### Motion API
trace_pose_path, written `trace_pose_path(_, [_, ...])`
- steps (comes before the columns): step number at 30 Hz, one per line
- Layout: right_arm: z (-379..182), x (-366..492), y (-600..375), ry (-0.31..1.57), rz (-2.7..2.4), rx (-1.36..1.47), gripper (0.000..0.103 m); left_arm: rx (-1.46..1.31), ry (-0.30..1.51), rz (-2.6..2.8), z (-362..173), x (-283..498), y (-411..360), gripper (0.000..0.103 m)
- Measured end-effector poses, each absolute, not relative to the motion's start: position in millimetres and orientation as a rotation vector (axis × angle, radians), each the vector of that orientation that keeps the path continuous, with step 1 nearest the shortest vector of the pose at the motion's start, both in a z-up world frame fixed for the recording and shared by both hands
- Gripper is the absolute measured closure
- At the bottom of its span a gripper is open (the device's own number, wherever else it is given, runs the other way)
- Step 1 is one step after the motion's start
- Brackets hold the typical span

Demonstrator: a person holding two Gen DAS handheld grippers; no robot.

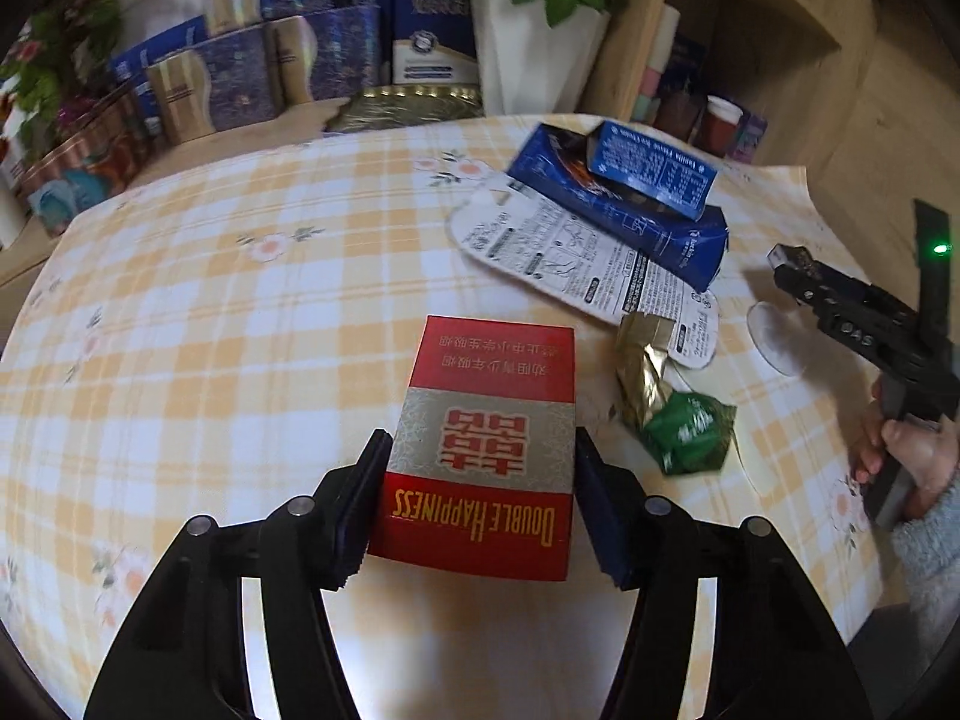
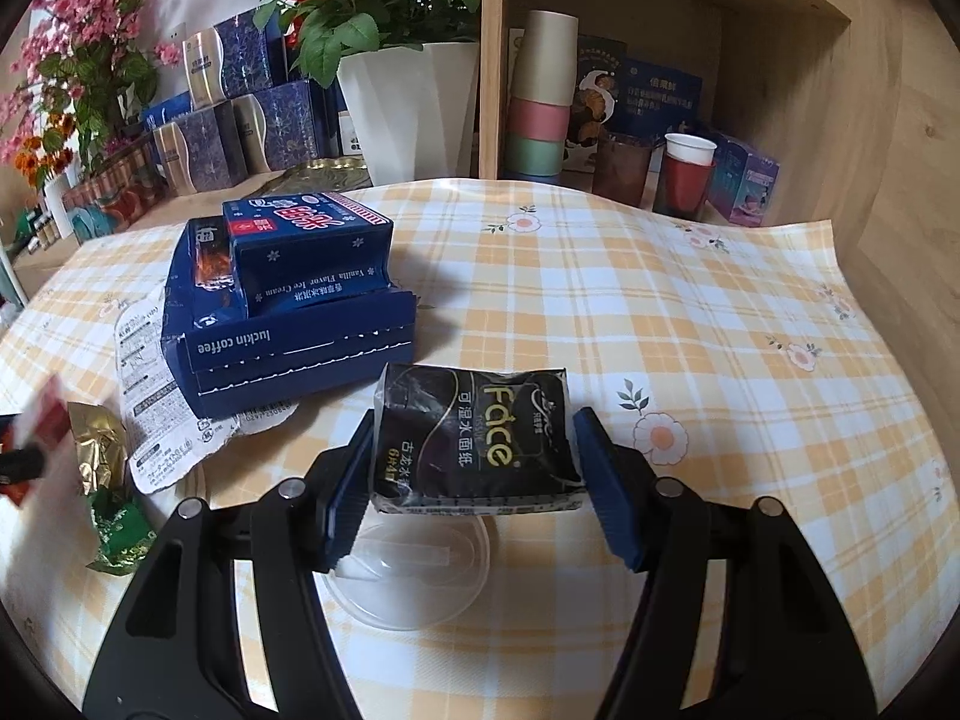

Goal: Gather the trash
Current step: 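Grasp the black Face tissue pack with the right gripper while the left grasps the red box, then carry the tissue pack and red box over the bin with both grippers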

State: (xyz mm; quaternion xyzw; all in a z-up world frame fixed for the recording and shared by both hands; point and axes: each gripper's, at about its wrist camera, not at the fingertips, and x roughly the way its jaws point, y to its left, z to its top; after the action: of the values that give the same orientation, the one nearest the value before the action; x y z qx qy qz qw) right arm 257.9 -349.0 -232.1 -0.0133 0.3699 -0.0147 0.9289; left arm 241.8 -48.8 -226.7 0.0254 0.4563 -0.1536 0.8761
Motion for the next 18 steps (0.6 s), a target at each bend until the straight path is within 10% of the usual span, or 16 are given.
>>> trace_pose_path(18, [-173.4,100.9,-282.0,0.72,0.136,0.082,0.038,-0.071,0.906,-0.345,-177.7,90.0,30.8,0.046])
